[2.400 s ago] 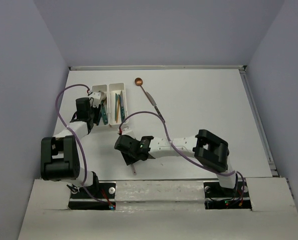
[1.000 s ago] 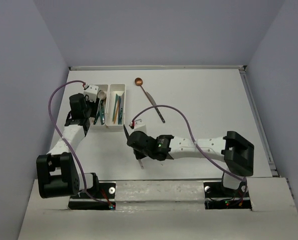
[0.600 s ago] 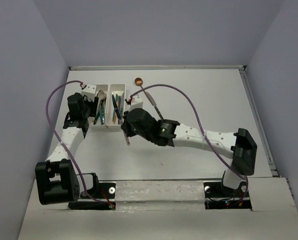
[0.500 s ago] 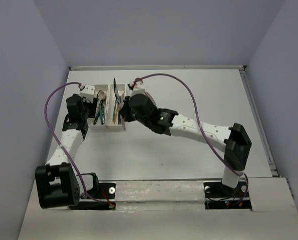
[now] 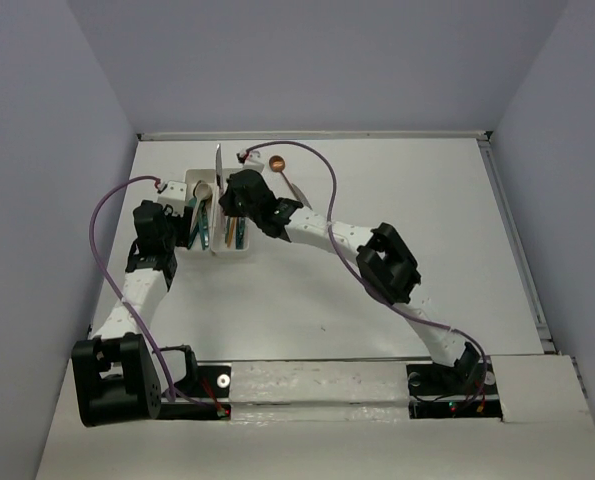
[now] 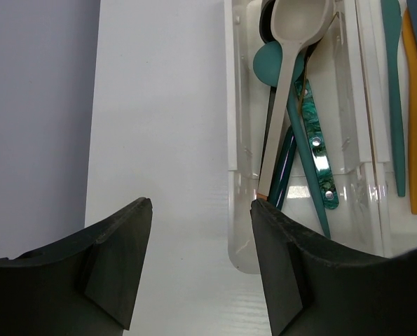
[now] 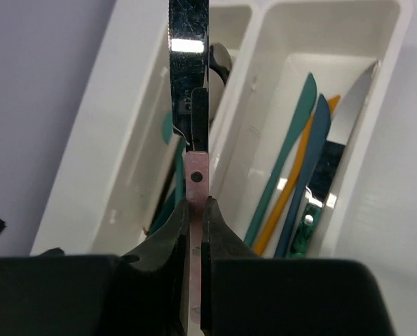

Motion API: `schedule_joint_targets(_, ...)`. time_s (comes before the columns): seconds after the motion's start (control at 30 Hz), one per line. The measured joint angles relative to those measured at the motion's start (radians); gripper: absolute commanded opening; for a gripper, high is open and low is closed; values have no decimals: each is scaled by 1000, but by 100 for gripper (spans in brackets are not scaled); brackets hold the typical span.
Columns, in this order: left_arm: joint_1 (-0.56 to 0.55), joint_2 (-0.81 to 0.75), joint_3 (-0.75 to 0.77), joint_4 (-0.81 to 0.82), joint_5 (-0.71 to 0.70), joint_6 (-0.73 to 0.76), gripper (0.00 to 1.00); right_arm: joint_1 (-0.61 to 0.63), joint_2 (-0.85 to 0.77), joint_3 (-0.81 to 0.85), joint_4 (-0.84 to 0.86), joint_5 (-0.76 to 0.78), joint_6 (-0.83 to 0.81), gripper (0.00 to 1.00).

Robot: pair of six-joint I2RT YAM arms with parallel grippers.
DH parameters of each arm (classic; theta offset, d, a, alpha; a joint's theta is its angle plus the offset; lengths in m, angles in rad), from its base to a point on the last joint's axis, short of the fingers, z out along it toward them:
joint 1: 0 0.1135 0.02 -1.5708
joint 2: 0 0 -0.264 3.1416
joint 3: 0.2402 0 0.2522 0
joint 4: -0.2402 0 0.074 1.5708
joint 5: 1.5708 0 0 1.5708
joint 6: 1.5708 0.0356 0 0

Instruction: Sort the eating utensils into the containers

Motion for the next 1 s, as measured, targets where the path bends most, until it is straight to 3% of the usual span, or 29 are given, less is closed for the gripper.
schedule_joint_targets(0.23,0,0,0,2,4,0,72,-1,14,-105,7,22,90,0)
schedule_joint_targets(0.3,0,-1,0,3,7,0,72,-2,14,-118,7,18,101,14)
schedule_joint_targets(0.33,0,-2,0,4,8,0,72,-2,14,-120,7,14,106,28)
schedule_joint_targets(0.43,1,-2,0,4,8,0,72,-4,14,-122,16,-8,113,43)
schedule_joint_targets(0.7,5,-7,-2,4,16,0,73,-5,-17,-166,41,-79,-7,50)
schedule_joint_targets(0.9,6,-7,-2,5,23,0,74,-21,-295,-351,-15,-101,-176,57)
schedule_joint_targets(1.0,6,-9,-2,4,26,0,74,-83,-442,-365,-105,-121,-217,59)
